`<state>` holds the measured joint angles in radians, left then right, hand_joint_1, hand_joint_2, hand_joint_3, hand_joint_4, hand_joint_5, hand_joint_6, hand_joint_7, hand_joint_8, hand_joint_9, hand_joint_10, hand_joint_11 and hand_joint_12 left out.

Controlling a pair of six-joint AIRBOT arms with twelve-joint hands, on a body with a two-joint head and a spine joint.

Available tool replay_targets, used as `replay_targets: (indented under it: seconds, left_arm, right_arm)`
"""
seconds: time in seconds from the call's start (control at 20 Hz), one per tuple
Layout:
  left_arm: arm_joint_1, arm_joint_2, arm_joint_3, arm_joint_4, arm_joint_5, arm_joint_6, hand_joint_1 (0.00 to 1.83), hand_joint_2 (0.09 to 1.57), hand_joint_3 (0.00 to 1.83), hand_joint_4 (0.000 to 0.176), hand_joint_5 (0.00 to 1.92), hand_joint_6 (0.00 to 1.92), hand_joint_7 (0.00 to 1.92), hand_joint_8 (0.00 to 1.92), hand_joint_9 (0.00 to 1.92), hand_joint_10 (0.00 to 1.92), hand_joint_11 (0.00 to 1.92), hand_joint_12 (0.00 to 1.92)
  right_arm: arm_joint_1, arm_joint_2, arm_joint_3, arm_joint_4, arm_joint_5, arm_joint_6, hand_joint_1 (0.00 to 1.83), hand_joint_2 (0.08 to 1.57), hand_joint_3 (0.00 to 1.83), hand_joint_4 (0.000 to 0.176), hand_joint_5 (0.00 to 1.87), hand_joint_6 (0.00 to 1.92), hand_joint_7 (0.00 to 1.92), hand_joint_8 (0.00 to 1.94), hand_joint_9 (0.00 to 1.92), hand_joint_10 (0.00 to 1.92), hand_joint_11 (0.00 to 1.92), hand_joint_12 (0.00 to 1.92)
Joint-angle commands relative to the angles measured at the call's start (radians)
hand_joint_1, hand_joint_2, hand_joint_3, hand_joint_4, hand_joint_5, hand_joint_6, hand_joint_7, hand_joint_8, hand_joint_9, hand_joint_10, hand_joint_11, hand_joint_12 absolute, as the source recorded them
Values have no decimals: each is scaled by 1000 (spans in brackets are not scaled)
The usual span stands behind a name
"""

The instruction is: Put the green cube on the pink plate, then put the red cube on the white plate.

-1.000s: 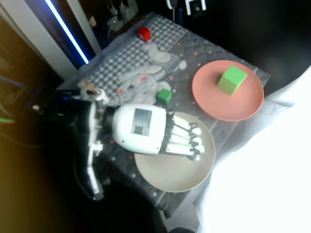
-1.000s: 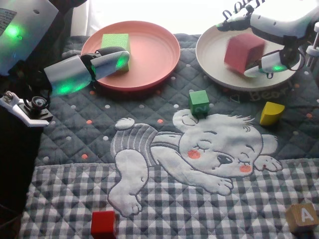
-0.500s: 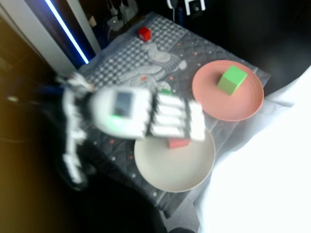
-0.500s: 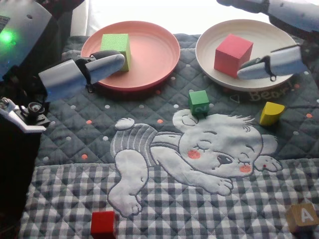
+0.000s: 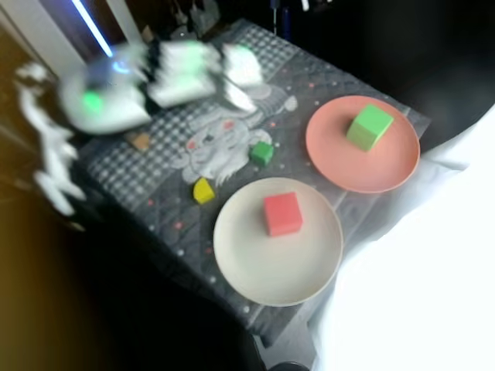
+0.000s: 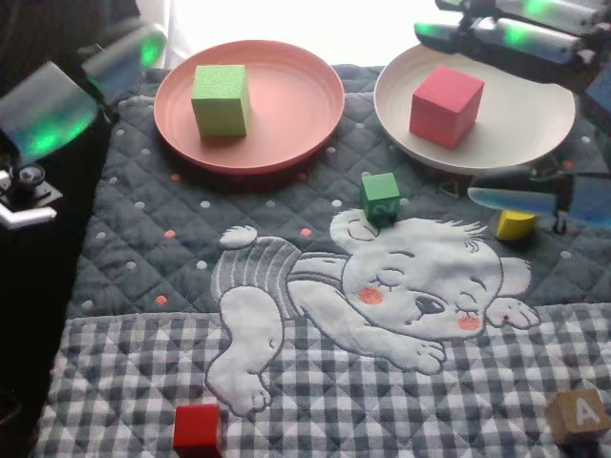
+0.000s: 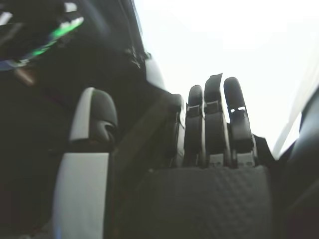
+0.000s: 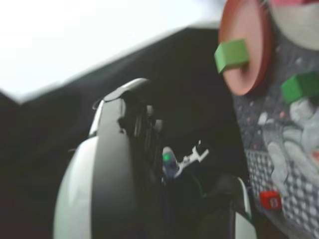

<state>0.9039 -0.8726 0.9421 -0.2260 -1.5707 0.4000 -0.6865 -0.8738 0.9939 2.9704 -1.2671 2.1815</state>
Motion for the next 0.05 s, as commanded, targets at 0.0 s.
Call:
replay_targets:
  seconds: [0.0]
  left_arm:
    - [1, 13, -4, 20, -159, -2, 603, 1222, 1, 67, 98, 14, 171, 0, 480, 8, 243, 984]
  right_arm:
    - [0, 6, -11, 38, -201, -11, 617, 1128, 20, 0, 161, 20, 222, 3, 180, 15, 0, 594]
